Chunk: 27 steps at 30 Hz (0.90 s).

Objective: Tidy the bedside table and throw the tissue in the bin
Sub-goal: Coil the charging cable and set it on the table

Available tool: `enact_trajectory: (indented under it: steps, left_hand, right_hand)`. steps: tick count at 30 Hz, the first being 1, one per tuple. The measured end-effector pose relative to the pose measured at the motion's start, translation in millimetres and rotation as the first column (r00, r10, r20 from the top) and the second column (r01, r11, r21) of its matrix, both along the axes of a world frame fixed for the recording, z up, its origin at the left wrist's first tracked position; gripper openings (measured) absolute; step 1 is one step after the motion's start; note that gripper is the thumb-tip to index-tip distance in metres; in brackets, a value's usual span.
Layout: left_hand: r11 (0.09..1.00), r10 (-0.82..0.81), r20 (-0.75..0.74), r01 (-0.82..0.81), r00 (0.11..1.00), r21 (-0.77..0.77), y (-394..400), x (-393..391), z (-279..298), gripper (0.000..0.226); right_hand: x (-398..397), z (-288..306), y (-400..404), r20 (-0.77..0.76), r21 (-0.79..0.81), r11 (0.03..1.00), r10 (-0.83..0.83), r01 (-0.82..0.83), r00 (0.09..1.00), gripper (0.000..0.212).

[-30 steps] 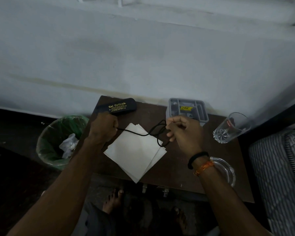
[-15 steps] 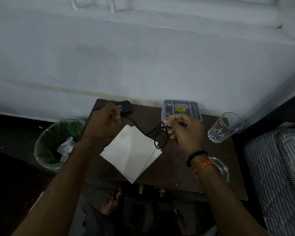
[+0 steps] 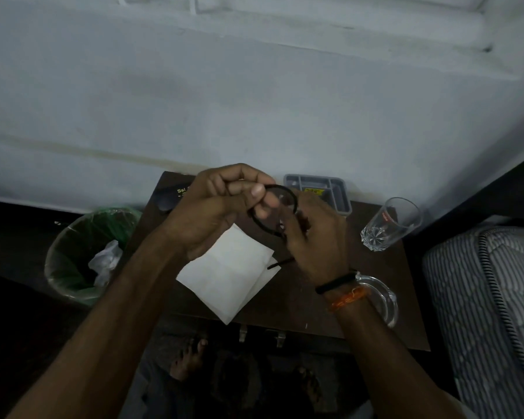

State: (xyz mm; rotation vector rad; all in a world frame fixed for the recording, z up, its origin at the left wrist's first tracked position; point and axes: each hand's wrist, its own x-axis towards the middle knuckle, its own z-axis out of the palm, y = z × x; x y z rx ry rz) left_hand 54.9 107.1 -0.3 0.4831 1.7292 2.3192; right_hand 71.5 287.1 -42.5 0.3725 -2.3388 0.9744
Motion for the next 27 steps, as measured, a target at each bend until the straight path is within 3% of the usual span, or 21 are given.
enact_trajectory:
  steps: [2,5,9,12,16,19,27]
  left_hand:
    - [0.997,-0.034,0.028,0.032,0.999,0.064,4,0,0,0.020]
    - [0.996,-0.056,0.049,0.052,0.997,0.069,4,-2,-6,0.025]
    - [0.988,-0.102,0.010,0.102,0.995,-0.114,2,-5,-14,0.027]
    - [0.951,-0.250,-0.005,0.244,0.968,-0.191,3,-2,-17,0.033]
    - [0.929,-0.360,0.062,0.351,0.931,0.118,9,4,-13,0.032]
    - [0.913,-0.355,0.070,0.329,0.932,0.240,12,-1,-16,0.042]
    - [0.979,-0.080,0.108,0.058,0.991,0.197,13,-15,-39,0.057]
  right_hand:
    - [-2,3,4,-0.037,-0.046,0.996,-0.078,0.076,0.996,0.012]
    - [-6,7,11,-0.002,-0.250,0.967,-0.054,0.052,0.999,0.015]
    - [-9,10,15,0.032,-0.432,0.900,-0.041,0.051,0.999,0.013]
    - [-9,10,14,0.074,-0.481,0.874,-0.032,0.064,0.997,0.016]
    - [-14,2,11,0.185,-0.358,0.931,-0.007,0.074,0.983,0.016]
    - [-15,-5,3,0.252,-0.219,0.975,0.029,0.027,0.967,0.018]
    - [-15,-10,-3,0.463,-0.125,0.987,0.144,-0.096,0.874,0.016]
